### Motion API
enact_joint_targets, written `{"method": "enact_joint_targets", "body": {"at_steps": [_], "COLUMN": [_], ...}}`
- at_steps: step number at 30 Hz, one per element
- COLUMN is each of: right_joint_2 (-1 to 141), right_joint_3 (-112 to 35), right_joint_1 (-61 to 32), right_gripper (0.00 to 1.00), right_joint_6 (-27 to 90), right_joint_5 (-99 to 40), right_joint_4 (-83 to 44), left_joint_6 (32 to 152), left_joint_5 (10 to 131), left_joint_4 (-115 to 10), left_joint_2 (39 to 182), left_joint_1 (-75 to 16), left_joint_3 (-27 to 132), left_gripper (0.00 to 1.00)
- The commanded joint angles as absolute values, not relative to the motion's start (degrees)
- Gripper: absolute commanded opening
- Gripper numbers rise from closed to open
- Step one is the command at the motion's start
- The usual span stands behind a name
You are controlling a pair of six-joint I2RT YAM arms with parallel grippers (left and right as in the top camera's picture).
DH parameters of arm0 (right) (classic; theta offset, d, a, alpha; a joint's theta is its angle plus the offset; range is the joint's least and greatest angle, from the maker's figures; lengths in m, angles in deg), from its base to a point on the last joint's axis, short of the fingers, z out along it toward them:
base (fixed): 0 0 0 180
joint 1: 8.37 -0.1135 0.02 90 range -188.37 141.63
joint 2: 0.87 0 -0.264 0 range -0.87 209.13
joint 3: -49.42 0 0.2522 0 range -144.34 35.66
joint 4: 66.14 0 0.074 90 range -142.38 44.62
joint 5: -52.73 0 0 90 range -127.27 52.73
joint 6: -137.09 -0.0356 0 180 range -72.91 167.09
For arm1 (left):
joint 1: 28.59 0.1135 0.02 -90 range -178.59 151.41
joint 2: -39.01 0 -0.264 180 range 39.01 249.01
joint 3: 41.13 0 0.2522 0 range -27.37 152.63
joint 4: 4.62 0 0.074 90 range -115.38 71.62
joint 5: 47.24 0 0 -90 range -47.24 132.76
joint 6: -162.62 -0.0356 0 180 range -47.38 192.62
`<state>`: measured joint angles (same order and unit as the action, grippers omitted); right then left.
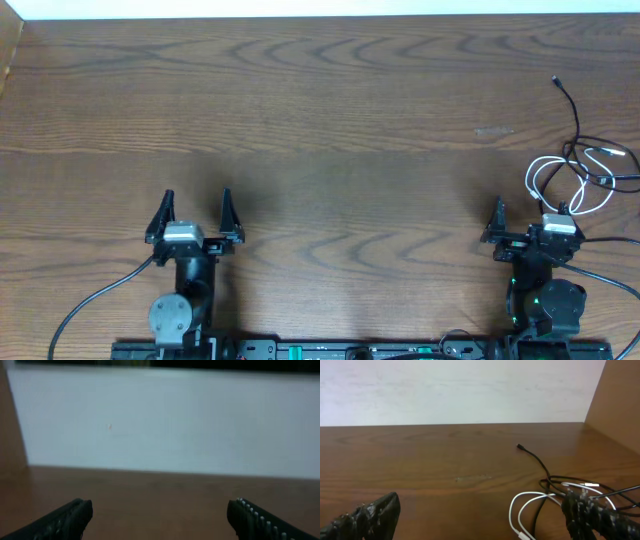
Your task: Untangle cables
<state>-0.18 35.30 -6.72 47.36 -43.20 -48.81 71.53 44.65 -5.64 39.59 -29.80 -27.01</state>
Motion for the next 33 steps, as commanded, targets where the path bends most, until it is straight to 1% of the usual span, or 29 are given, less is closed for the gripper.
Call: {"method": "enact_joint_targets", "body": {"at_steps": [1,9,13,33], "right_joint_2": [-0.49,-0.49,-0.49,-0.49], "right_joint_3": [35.34,35.34,35.34,35.34], "right_joint_1": [-6.53,-6.53,-6.53,-6.53], "right_gripper": [0.99,0.99,0.99,0.99], "right_joint_6": [47.82,47.82,47.82,47.82], "right_joint_5": [-42.92,-42.92,-42.90,-42.90], "right_joint_4": [-48.59,-48.59,-48.59,-48.59], "left_joint_6": [69.20,69.22,67.67,68.34], "left_joint_5": [42.07,42.32,42.29,42.69], "left_joint_4": [-9.71,-22.43,-22.63,-22.56], "left_joint_2": [39.11,39.11,39.11,39.11], "left_joint_1": [-29.52,-29.52,-29.52,-29.52], "left_joint_3": [-27.14,-27.14,-27.14,-27.14], "left_gripper": [0.92,0.92,0.91,0.91]}}
